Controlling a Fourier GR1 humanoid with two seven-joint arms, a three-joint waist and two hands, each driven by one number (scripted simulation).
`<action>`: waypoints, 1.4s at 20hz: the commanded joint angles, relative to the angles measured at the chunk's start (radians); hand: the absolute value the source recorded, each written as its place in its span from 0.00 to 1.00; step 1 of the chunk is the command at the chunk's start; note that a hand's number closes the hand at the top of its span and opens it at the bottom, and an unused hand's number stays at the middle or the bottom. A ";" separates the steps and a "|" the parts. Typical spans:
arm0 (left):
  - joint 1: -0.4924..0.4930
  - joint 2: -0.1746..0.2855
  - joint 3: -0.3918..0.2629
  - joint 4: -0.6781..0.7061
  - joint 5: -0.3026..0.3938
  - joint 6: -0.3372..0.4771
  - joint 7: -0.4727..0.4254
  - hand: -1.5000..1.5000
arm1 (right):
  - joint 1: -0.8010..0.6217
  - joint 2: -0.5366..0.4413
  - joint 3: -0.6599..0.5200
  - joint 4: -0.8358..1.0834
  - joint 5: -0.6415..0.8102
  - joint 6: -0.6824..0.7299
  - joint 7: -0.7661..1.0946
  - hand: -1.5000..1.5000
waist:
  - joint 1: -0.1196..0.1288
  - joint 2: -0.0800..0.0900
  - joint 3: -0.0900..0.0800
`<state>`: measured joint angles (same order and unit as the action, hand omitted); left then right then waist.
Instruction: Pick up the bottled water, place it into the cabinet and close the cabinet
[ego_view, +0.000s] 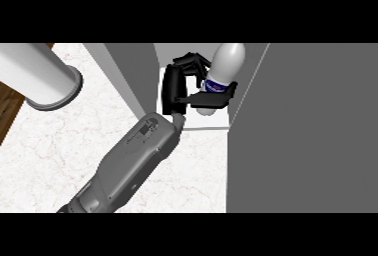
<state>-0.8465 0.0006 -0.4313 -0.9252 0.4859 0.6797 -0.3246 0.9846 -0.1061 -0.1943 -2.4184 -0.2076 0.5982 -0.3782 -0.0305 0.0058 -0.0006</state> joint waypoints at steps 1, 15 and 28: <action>-0.040 -0.001 0.074 0.101 0.028 -0.026 -0.046 1.00 | 0.004 -0.009 -0.042 0.000 -0.165 0.029 0.008 0.00 | -0.002 0.001 0.000; -0.254 0.012 0.080 0.495 -0.009 -0.053 -0.146 0.00 | -0.062 -0.004 -0.008 -0.060 -0.156 -0.008 0.087 0.00 | -0.012 0.010 0.000; -0.376 0.000 0.168 0.680 0.007 -0.100 -0.195 0.00 | -0.034 0.016 0.020 -0.092 -0.132 0.009 0.090 0.00 | -0.033 0.013 -0.001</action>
<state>-1.1822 0.0024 -0.2949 -0.2699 0.4770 0.6074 -0.5229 0.9192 -0.1245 -0.2178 -2.3888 -0.2942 0.6272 -0.3477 -0.0630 0.0198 -0.0011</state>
